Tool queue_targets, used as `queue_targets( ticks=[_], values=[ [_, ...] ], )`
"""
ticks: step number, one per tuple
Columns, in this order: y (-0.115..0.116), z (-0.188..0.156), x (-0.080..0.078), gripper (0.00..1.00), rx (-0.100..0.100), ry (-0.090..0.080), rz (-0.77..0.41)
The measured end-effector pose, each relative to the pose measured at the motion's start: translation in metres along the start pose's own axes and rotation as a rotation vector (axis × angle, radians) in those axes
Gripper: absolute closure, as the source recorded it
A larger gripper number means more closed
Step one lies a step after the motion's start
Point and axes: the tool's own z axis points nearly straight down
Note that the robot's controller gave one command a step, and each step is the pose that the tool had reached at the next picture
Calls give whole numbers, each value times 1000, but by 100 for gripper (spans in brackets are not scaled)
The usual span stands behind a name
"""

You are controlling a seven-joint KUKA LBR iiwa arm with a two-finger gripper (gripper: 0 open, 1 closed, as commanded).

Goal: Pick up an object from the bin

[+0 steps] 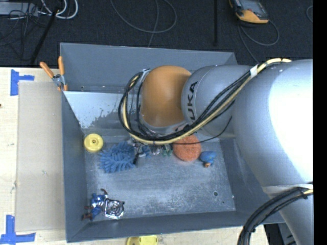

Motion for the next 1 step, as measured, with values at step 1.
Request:
queue_targets(
  ticks=[1],
  values=[
    [0, -19, 2, 100, -1, 7, 12]
  ],
)
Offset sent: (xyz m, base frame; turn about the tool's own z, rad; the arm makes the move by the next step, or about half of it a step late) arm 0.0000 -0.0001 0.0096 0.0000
